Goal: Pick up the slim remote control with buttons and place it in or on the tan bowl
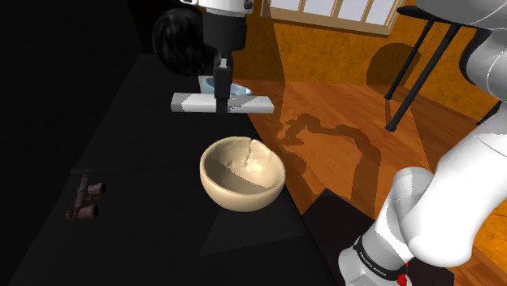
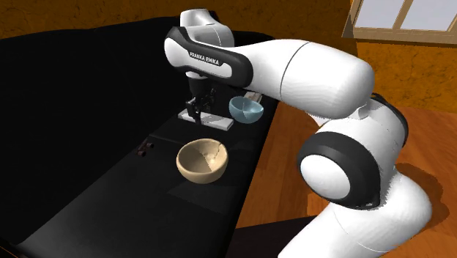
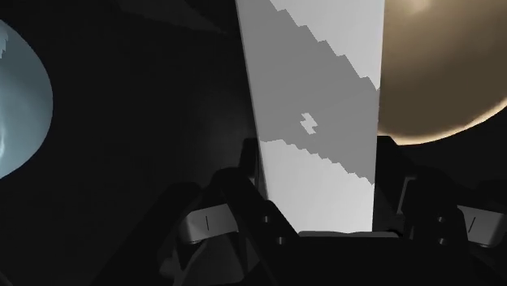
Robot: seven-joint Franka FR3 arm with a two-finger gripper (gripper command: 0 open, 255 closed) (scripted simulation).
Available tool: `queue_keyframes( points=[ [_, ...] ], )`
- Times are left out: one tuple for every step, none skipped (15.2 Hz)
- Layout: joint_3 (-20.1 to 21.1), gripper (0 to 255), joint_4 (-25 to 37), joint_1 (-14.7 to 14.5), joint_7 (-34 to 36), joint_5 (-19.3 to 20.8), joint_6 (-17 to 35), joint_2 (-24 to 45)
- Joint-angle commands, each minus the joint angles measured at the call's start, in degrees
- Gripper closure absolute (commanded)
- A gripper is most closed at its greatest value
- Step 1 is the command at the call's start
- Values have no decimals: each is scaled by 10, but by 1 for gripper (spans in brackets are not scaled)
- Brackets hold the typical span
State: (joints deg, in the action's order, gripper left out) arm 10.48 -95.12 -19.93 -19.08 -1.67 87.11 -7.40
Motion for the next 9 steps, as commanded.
queue_keyframes(
  points=[
    [8, 255, -36, -7, 15, -8, 0, -37],
    [12, 255, -53, -11, 22, -12, 1, -54],
    [16, 255, -69, -15, 30, -16, 1, -70],
    [20, 255, -85, -19, 37, -21, 1, -87],
    [25, 255, -99, -23, 45, -26, 0, -102],
    [30, 255, -113, -27, 53, -31, -1, -118],
    [32, 255, -119, -29, 57, -33, -2, -125],
    [32, 255, -129, -30, 56, -34, 6, -127],
    [32, 255, -139, -30, 56, -34, 14, -130]
  ],
)
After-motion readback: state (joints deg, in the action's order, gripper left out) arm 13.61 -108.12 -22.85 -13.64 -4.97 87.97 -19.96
